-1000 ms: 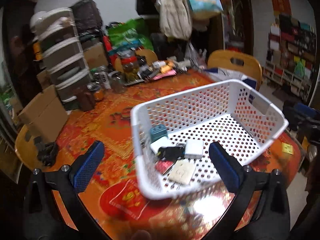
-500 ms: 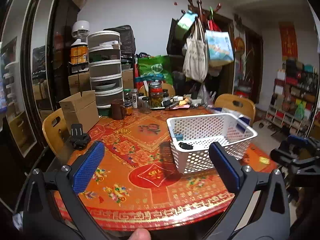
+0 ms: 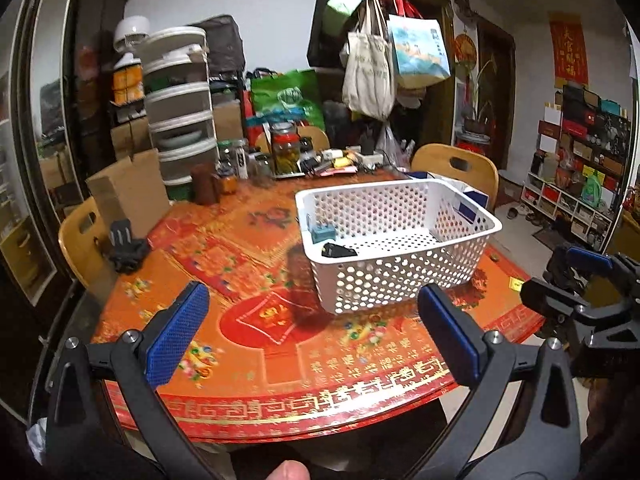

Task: Organize rigid objects

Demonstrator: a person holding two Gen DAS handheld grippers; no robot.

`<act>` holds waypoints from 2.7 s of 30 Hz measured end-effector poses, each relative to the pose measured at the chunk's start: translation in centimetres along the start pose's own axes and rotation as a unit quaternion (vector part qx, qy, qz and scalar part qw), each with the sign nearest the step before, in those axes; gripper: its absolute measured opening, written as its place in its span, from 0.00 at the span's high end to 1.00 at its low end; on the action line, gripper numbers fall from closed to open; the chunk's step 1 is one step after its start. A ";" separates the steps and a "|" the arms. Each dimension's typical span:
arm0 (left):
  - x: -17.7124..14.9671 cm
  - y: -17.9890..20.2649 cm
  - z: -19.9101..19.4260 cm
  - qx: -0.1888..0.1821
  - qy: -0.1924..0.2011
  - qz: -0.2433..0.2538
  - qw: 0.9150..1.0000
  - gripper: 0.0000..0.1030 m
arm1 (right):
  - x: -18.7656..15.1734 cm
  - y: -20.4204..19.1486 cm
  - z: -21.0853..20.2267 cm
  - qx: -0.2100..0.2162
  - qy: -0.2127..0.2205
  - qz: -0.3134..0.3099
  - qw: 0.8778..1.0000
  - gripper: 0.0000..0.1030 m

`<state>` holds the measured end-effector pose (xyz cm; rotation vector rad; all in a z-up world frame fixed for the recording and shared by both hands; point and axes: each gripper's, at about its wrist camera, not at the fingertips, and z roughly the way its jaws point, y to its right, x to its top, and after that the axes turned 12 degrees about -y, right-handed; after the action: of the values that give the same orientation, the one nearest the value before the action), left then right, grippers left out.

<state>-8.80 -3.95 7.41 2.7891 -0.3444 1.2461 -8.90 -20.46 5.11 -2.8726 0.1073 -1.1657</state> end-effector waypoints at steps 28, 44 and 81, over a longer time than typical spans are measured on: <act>1.4 0.0 1.7 -0.007 0.004 -0.012 1.000 0.00 | 0.9 -1.0 0.4 0.010 0.016 -0.012 1.000 0.00; 1.1 -0.1 1.6 -0.005 0.002 -0.013 1.000 0.00 | 0.6 -1.1 0.6 0.010 0.015 -0.013 1.000 0.00; 0.9 -0.3 2.1 -0.002 -0.006 -0.014 1.000 0.00 | 0.6 -1.1 0.7 0.006 0.010 -0.018 1.000 0.00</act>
<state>-6.60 -4.16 6.70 2.7885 -0.3080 1.2234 -7.92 -19.41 5.10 -2.8635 0.0501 -1.1975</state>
